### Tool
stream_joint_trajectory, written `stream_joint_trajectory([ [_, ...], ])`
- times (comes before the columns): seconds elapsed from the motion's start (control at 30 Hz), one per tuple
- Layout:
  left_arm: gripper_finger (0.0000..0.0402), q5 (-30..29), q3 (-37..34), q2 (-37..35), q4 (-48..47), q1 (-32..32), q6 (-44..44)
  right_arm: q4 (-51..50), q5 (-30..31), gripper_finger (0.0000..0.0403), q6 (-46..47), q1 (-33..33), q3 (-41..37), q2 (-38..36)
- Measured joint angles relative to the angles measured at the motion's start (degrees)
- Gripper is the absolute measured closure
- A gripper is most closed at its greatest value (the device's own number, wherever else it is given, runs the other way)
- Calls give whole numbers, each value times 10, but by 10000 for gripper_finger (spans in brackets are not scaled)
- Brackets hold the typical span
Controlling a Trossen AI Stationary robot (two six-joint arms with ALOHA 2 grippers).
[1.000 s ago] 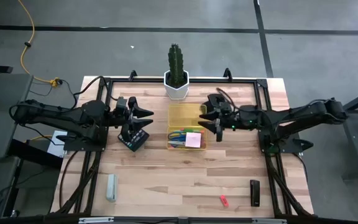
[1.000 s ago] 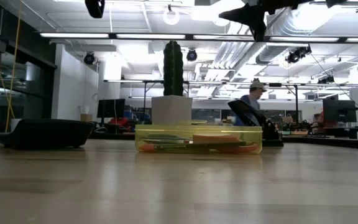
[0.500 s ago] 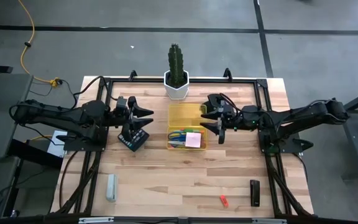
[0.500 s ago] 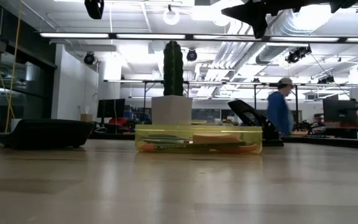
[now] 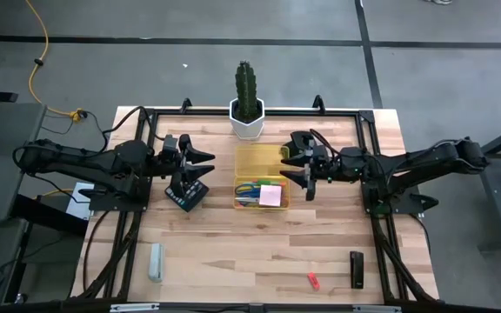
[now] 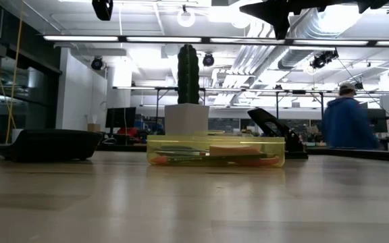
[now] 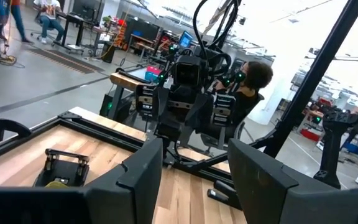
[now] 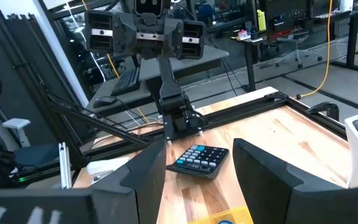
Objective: Pack school essentials
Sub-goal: Put the orange eraser into the supply box
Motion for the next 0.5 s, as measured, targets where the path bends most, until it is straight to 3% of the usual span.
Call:
stream_joint_trajectory([
  [0.2, 231, 0, 0, 0, 0, 0, 0, -46, -9, 224, 84, 1, 28, 2],
  [0.37, 231, 0, 0, 0, 0, 0, -1, -345, -18, 224, 182, 48, 142, 38],
  [0.5, 231, 4, 0, 0, 0, 0, -22, -528, -59, 224, 347, 103, 223, 89],
])
